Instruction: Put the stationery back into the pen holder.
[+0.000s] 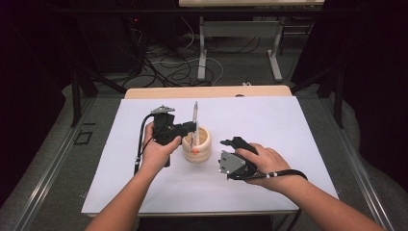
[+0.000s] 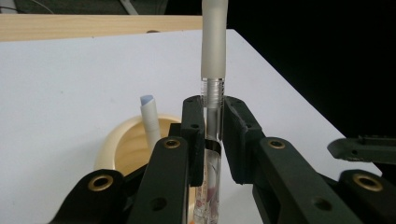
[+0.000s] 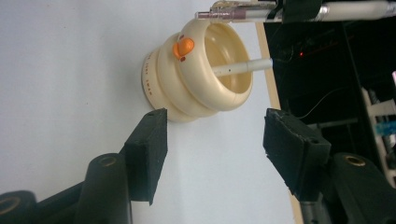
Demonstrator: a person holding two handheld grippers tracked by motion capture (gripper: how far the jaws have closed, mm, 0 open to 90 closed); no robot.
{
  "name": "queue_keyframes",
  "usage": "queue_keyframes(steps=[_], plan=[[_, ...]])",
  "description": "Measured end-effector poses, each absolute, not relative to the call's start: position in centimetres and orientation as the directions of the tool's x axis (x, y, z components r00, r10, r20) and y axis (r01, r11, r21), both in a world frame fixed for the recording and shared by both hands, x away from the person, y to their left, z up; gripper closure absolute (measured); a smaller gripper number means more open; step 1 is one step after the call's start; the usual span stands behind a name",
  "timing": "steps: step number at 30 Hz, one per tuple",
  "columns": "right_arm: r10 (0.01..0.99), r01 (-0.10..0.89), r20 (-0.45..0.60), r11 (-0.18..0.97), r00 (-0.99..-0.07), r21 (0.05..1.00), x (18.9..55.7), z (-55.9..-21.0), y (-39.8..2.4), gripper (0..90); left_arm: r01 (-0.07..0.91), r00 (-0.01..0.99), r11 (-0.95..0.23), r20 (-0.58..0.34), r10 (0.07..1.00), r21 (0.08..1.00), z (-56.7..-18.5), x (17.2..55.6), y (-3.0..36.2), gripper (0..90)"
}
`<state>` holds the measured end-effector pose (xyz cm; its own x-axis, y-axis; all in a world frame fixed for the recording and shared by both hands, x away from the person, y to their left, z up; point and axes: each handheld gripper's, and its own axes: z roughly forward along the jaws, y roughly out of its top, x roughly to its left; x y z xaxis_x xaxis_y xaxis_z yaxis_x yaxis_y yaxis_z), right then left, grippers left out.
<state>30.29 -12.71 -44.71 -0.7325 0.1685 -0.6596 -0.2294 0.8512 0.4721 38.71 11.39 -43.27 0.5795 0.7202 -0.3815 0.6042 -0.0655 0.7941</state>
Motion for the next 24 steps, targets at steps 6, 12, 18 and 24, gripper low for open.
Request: queue_keyframes(steps=[6, 12, 18, 24], plan=[[0.258, -0.127, -0.546, 0.813, -0.797, 0.569, 30.9, -45.0, -13.3, 30.1, 0.596, 0.562, -0.050, -0.372, 0.739, 0.801, -43.7, 39.5, 11.3, 79.1], [0.365, -0.010, -0.418, 0.744, -0.832, 0.669, 31.6, -45.7, -14.2, 22.1, 0.597, 0.543, -0.028, -0.378, 0.750, 0.802, -44.2, 40.2, 11.2, 79.1], [0.471, 0.101, -0.306, 0.661, -0.827, 0.744, 32.5, -46.2, -15.3, 15.5, 0.593, 0.528, -0.021, -0.369, 0.765, 0.805, -45.0, 40.7, 10.7, 79.1], [0.571, 0.227, -0.185, 0.573, -0.800, 0.787, 33.5, -47.1, -16.9, 14.8, 0.598, 0.508, -0.016, -0.364, 0.780, 0.801, -45.9, 41.0, 10.6, 79.0]])
